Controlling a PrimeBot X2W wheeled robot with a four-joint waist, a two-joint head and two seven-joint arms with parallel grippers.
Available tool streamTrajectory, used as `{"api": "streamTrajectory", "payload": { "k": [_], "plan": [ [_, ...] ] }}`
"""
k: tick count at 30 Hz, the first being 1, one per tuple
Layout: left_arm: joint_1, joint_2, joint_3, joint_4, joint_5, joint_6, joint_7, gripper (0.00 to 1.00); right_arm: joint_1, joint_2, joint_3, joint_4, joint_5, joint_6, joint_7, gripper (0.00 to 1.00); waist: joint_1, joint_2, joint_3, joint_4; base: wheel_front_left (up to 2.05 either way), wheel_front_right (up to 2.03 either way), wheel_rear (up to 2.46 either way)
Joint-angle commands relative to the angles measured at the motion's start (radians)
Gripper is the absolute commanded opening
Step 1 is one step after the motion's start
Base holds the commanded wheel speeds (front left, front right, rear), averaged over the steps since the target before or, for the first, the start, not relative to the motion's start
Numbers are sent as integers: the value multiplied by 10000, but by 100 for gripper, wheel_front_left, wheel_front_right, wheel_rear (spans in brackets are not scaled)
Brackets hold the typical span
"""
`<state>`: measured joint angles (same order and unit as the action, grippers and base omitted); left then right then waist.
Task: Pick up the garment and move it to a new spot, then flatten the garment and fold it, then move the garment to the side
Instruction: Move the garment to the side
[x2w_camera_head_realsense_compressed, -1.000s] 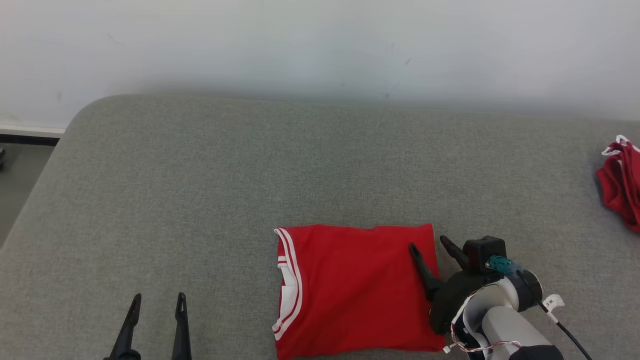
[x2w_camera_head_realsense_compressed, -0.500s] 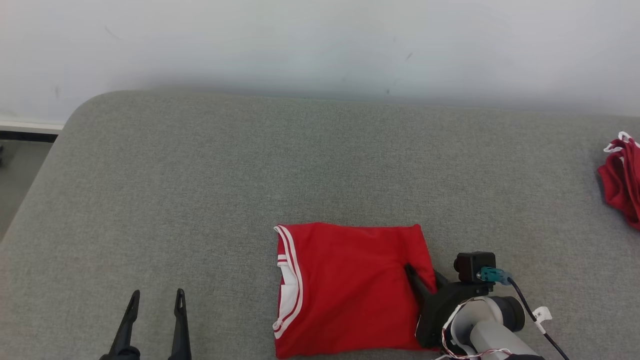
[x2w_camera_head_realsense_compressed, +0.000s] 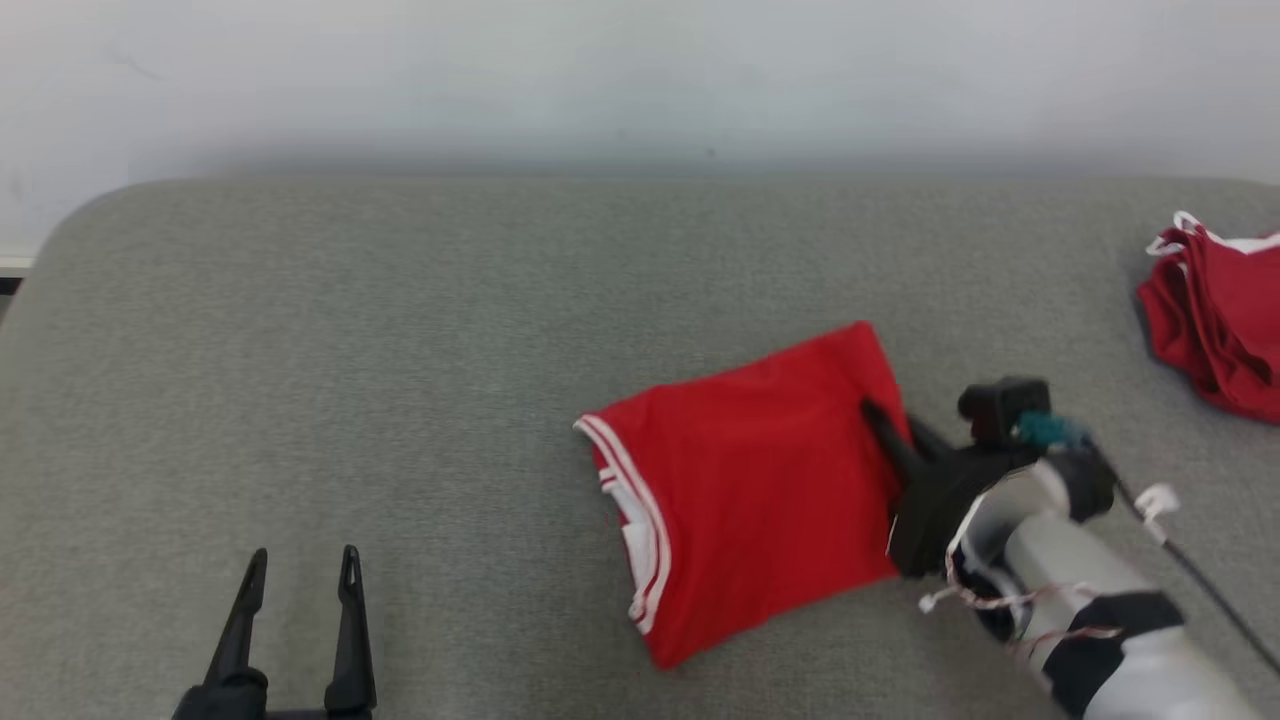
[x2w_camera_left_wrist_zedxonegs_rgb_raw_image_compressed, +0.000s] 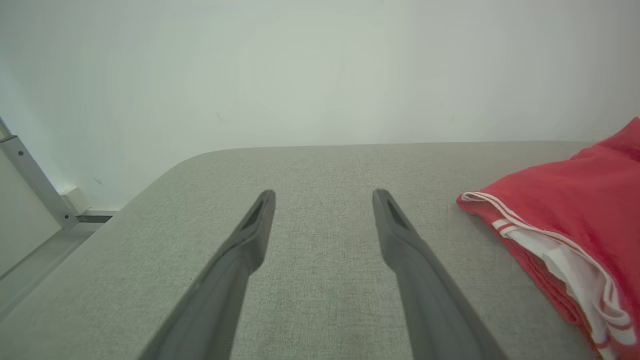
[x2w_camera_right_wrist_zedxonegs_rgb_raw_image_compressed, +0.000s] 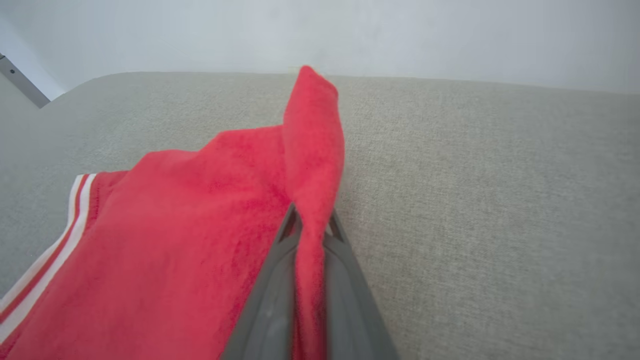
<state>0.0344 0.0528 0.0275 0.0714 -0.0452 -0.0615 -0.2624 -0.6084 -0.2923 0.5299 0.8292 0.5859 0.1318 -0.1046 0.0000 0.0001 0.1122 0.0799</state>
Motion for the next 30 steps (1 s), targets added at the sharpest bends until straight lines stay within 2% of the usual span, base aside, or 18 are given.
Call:
{"api": "streamTrajectory", "payload": {
  "k": [1, 7, 9, 16, 20, 30],
  "plan": [
    [-258, -8, 32, -126, 45, -8, -31, 100, -450, -421, 199, -319, 194, -28, 89, 0, 0, -1, 477, -545, 0, 0, 0],
    [-838, 104, -44, -289, 214, -74, -31, 100, -1612, -1688, 653, -990, 583, -28, 394, 0, 0, -1, 1405, -1295, 0, 0, 0],
    [-944, 133, -39, -324, 238, -76, -30, 100, -1817, -1895, 715, -1078, 643, -28, 441, 0, 0, -1, 1571, -1417, 0, 0, 0],
    [-1742, 452, -231, -407, 494, -123, -30, 100, -3206, -3542, 1211, -1474, 1144, -28, 637, 0, 0, -1, 2587, -2060, 0, 0, 0],
    [-1905, 601, -271, -535, 595, -49, -30, 100, -3832, -4254, 1414, -1417, 1308, -28, 661, 0, 0, -1, 2885, -2299, 0, 0, 0],
    [-2177, 1024, -361, -1266, 876, 145, -30, 100, -5684, -5502, 1902, -455, 1306, -28, 754, 0, 0, -1, 3855, -2752, 0, 0, 0]
  ]
}}
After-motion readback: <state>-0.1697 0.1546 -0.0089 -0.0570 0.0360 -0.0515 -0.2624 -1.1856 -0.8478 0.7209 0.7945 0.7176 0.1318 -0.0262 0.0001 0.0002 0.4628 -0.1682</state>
